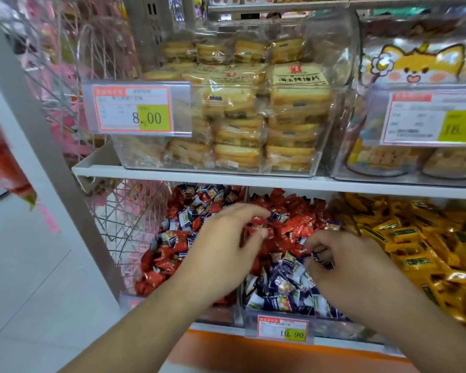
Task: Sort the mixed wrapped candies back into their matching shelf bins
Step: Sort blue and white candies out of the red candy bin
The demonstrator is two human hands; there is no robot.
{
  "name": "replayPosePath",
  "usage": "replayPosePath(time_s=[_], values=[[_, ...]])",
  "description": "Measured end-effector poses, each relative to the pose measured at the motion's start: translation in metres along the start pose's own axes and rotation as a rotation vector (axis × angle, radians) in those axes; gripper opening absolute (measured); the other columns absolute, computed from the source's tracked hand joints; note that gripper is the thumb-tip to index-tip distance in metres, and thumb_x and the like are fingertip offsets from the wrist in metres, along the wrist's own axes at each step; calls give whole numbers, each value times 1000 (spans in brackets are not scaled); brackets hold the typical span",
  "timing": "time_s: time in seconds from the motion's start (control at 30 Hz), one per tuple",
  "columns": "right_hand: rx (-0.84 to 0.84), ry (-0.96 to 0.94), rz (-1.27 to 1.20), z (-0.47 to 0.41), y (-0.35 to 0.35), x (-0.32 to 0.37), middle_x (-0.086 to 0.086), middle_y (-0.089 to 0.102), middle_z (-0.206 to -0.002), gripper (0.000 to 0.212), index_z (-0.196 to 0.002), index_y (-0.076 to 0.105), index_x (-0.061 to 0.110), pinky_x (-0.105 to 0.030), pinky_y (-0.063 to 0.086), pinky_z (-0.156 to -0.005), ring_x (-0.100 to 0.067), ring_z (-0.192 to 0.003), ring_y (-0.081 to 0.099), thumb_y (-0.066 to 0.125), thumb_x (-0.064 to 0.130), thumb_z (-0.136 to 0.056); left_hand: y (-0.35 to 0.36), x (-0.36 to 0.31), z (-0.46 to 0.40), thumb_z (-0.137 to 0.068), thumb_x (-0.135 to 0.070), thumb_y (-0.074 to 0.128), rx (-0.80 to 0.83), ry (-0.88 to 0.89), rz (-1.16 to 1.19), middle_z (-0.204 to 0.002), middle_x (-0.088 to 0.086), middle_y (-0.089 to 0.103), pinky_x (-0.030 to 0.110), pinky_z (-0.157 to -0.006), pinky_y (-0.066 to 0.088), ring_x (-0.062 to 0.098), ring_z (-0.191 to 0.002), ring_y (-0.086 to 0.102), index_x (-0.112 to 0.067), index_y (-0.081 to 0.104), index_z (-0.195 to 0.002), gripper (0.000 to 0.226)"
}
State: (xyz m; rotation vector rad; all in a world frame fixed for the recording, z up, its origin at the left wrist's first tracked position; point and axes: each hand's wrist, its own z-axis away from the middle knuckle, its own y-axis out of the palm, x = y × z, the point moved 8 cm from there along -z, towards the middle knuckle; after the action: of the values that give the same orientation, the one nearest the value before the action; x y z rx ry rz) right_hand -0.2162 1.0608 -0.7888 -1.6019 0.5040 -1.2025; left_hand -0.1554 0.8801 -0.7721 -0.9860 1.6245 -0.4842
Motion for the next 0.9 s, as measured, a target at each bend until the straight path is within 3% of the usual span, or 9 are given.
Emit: replayPosePath(time_s=[0.1,0.17,0.23,0.33,0.43,0.57,0.73,0.83,0.9], values=[[9,-21,-6,-2,4,4,16,64,-96,17,-115,62,38,-30,60,-76,-11,-79,70,61,32,-100,-9,34,-25,-102,-24,62,-99,-124,-50,-117,-13,69,7,-82,41,5,-107,63,-28,68,-117,17],[5,-27,-16,-3,6,5,19,62,-101,16,-113,63,38,-24,58,-74,-9,-78,69,61,29,-99,-1,57,-37,-101,-22,63,-74,-170,-65,-120,-5,71,15,-82,46,14,-104,69,-25,67,-127,27],[-11,-67,-13,-5,9,6,20,63,-104,16,-109,64,40,-13,52,-75,-4,-89,66,62,29,-98,6,73,-43,-100,-23,65,-60,-185,-116,-123,1,71,13,-77,45,18,-101,70,-23,63,-136,36],[-2,-90,-25,-8,11,6,23,62,-100,12,-104,65,40,-2,40,-70,7,-95,59,65,31,-97,11,89,-46,-96,-24,71,-84,-201,-145,-123,5,69,19,-83,42,26,-112,65,-15,66,-133,39],[8,-105,-35,-10,14,6,25,60,-100,11,-105,65,39,-2,40,-68,10,-92,57,65,30,-98,9,98,-46,-95,-30,73,-95,-219,-143,-123,2,72,16,-84,44,21,-108,68,-18,69,-130,37],[23,-116,-41,-11,18,8,25,59,-101,11,-103,64,39,-3,39,-69,8,-91,56,63,29,-99,3,104,-43,-98,-24,69,-137,-220,-129,-113,2,76,2,-72,40,17,-91,72,-21,74,-123,26],[19,-102,-62,-9,19,11,26,57,-99,12,-102,63,38,-3,38,-69,7,-89,56,63,27,-100,-8,102,-32,-97,-24,71,-172,-222,-60,-113,-4,76,21,-97,54,9,-104,71,-24,76,-119,23],[15,-107,-80,-6,17,15,23,58,-101,14,-108,63,39,-5,42,-75,6,-92,56,63,27,-100,-22,103,-23,-90,-24,80,-216,-286,142,-96,-17,77,25,-95,57,-5,-94,70,-29,78,-103,14],[-5,-129,-121,-4,14,18,22,59,-102,24,-119,60,38,-15,51,-88,4,-96,58,64,26,-99,-27,91,-13,-84,-24,85,-188,-314,337,-89,-15,77,29,-90,59,-1,-90,72,-27,77,-94,13]])
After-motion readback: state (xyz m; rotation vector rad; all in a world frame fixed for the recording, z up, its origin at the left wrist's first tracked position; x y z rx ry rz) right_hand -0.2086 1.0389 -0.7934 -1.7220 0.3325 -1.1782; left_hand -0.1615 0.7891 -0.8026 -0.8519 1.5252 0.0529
